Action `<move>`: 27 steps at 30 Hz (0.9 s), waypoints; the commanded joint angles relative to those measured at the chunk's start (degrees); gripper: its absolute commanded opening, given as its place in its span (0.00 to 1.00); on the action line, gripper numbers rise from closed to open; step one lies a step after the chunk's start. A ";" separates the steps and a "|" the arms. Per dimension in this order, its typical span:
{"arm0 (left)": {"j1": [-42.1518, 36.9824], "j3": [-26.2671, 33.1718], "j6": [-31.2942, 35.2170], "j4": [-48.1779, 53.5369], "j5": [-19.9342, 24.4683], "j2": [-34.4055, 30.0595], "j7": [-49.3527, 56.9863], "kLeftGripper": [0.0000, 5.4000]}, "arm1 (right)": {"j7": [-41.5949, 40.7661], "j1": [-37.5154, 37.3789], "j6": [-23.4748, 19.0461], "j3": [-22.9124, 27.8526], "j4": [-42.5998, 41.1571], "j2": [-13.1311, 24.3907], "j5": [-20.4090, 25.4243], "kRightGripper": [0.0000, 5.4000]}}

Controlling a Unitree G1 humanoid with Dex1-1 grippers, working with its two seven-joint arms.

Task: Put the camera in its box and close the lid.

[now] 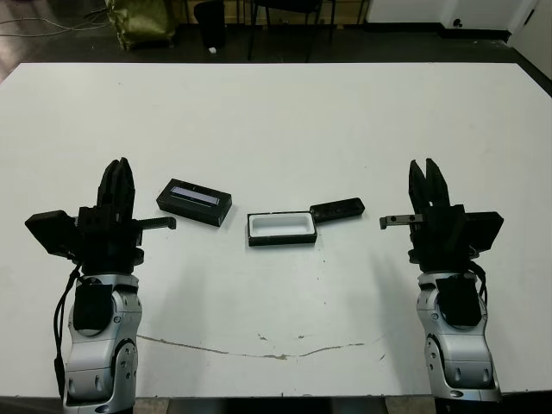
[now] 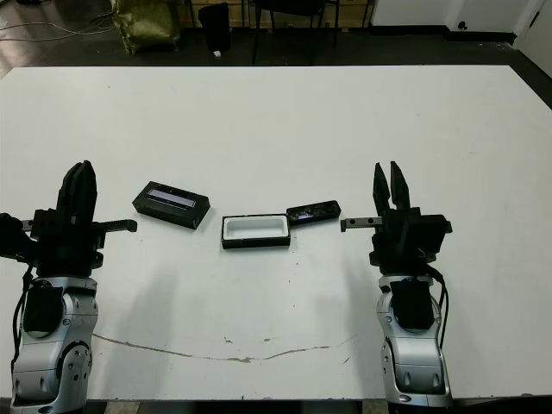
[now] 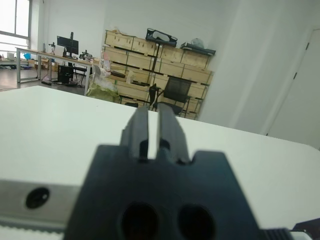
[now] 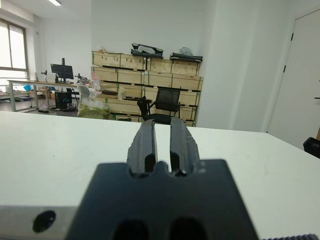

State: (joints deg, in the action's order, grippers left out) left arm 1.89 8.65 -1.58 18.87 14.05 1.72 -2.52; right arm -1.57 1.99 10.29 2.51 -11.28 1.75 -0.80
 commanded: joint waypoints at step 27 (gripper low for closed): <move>1.10 -1.65 1.02 -0.23 -1.24 0.05 1.02 0.00 | -14.84 35.70 -5.17 -2.55 29.26 23.99 -8.74 0.00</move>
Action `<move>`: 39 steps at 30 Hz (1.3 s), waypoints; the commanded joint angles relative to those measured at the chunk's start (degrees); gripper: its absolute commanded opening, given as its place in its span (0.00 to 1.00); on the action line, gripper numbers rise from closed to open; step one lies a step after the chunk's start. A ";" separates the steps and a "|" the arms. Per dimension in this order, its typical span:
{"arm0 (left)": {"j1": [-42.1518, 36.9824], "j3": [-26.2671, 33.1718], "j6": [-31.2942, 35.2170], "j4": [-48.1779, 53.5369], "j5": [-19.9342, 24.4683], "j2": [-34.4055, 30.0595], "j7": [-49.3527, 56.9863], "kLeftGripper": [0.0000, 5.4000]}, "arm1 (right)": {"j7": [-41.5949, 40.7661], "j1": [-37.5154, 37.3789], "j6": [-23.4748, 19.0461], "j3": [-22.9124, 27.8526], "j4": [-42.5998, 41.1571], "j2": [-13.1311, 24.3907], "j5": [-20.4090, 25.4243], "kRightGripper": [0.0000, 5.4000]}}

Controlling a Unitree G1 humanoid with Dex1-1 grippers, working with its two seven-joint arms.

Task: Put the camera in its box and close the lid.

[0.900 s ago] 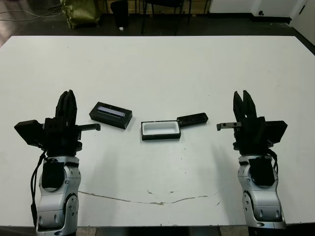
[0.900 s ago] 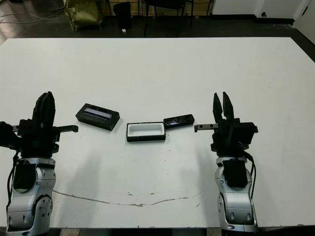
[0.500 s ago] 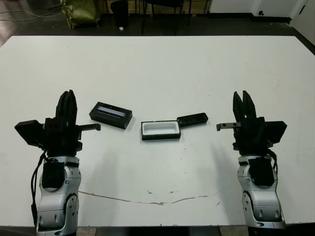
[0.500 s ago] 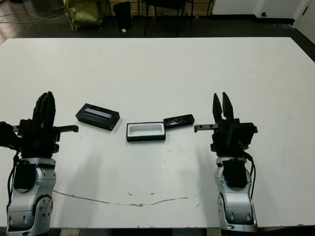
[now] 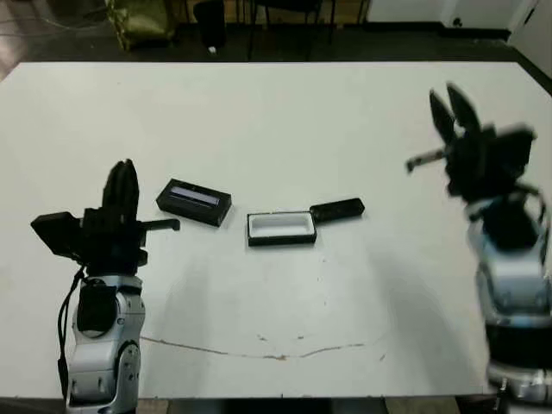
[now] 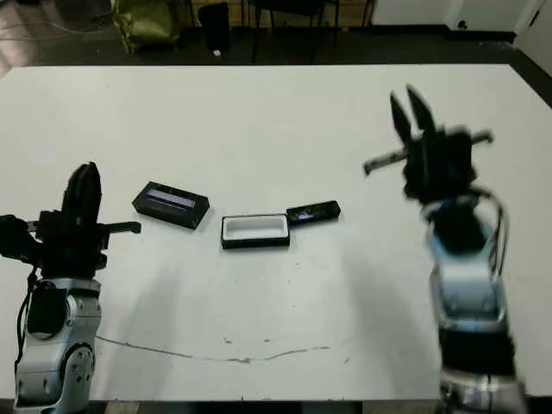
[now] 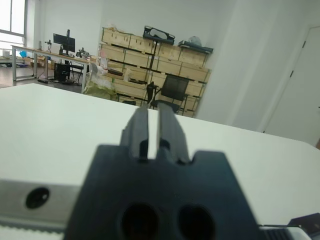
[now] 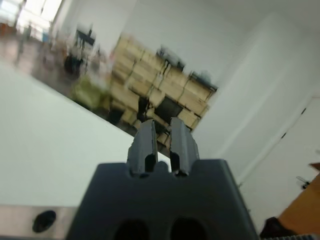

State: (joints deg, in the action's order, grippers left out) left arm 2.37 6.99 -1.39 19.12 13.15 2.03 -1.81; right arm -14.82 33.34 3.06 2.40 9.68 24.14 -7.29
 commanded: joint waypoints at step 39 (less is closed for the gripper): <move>1.89 -0.02 1.02 0.24 -0.58 -0.38 -0.11 0.00 | -26.68 23.46 10.60 -25.22 46.44 -0.04 -17.28 0.00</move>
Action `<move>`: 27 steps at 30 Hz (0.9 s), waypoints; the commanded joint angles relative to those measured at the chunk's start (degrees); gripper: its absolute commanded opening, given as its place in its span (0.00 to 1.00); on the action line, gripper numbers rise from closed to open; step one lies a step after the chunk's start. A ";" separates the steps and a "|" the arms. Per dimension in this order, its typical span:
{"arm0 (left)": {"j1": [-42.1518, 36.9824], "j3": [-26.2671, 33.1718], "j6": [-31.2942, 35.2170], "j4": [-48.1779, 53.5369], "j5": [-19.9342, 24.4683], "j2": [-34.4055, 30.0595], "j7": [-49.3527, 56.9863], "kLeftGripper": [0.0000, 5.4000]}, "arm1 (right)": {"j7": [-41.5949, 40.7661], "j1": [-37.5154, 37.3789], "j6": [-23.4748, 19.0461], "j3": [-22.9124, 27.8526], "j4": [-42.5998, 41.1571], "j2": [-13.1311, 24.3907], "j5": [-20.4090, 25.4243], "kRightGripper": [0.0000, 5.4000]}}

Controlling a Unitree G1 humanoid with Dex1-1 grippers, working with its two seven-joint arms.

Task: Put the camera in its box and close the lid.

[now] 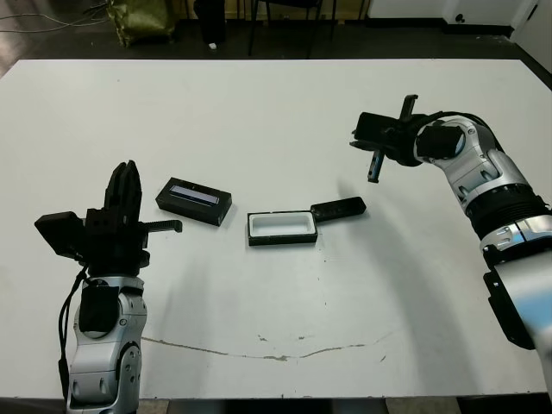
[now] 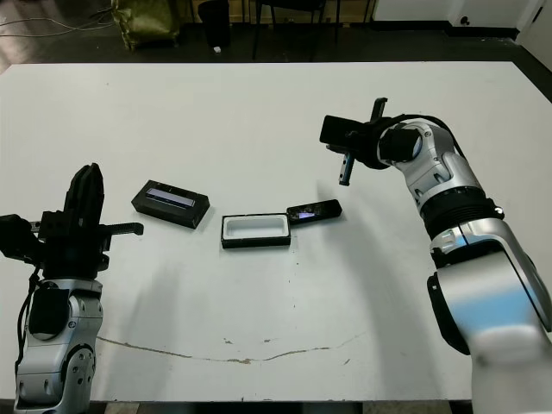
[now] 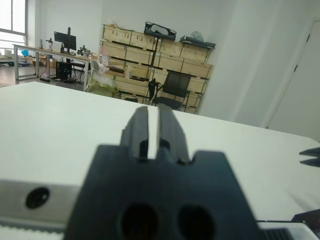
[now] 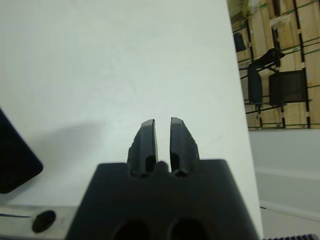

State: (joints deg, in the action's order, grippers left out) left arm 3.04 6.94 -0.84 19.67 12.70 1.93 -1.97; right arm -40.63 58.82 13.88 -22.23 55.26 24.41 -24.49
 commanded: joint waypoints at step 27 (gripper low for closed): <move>1.41 -0.46 -0.45 -0.85 -1.19 -0.26 0.23 0.00 | -8.07 -6.18 -4.00 -1.28 -3.33 -0.24 1.33 0.00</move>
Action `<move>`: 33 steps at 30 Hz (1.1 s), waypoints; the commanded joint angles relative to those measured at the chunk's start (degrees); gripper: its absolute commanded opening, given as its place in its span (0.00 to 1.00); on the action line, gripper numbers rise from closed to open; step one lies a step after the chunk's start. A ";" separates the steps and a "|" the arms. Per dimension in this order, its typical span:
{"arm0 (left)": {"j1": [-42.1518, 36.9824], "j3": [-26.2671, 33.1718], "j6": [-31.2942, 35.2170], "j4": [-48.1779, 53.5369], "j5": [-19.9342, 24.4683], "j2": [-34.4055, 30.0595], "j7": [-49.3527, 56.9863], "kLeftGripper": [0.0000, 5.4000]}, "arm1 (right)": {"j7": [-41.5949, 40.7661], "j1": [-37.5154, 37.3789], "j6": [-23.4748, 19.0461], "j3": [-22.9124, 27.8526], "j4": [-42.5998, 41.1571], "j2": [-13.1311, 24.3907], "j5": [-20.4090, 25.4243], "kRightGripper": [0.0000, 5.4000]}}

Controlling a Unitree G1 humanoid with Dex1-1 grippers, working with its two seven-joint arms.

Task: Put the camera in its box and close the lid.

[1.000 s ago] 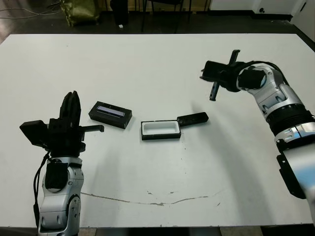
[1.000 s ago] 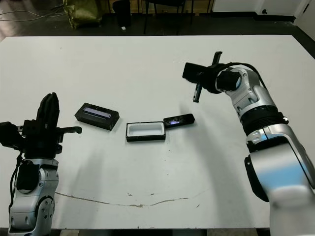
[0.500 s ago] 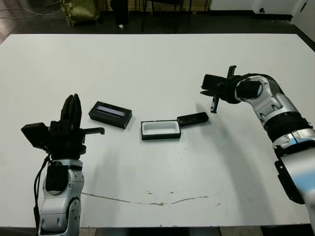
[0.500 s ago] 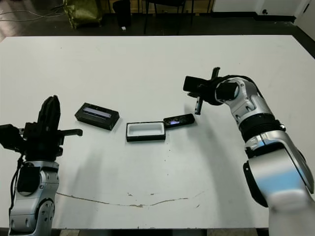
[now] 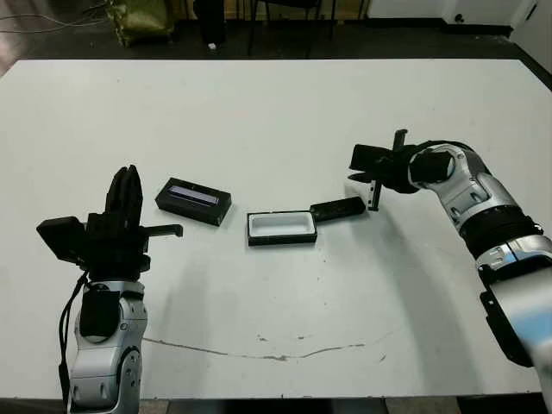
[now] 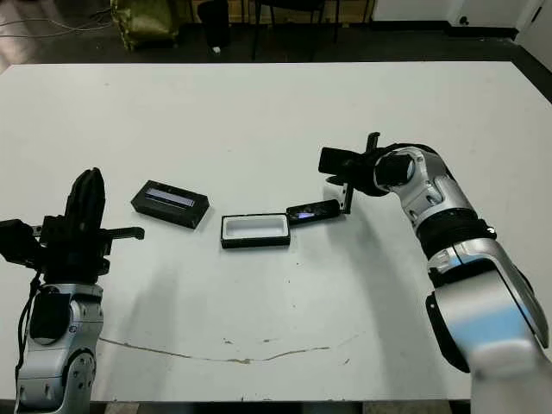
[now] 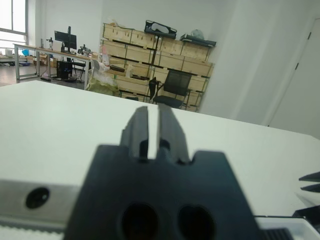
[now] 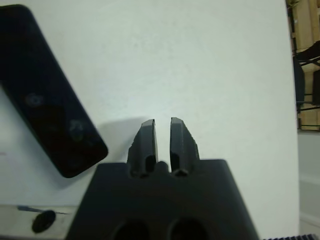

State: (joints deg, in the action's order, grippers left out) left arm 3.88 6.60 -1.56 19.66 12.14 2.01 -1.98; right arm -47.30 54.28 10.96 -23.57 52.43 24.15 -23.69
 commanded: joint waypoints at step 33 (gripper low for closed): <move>0.78 -0.56 0.95 -0.42 -0.64 -0.06 0.43 0.00 | -6.96 -8.86 0.18 0.16 -11.07 5.11 1.65 0.00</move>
State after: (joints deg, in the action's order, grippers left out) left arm 3.84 6.05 -1.32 19.55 11.52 2.04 -1.82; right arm -53.27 47.54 11.02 -22.93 42.14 28.11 -22.02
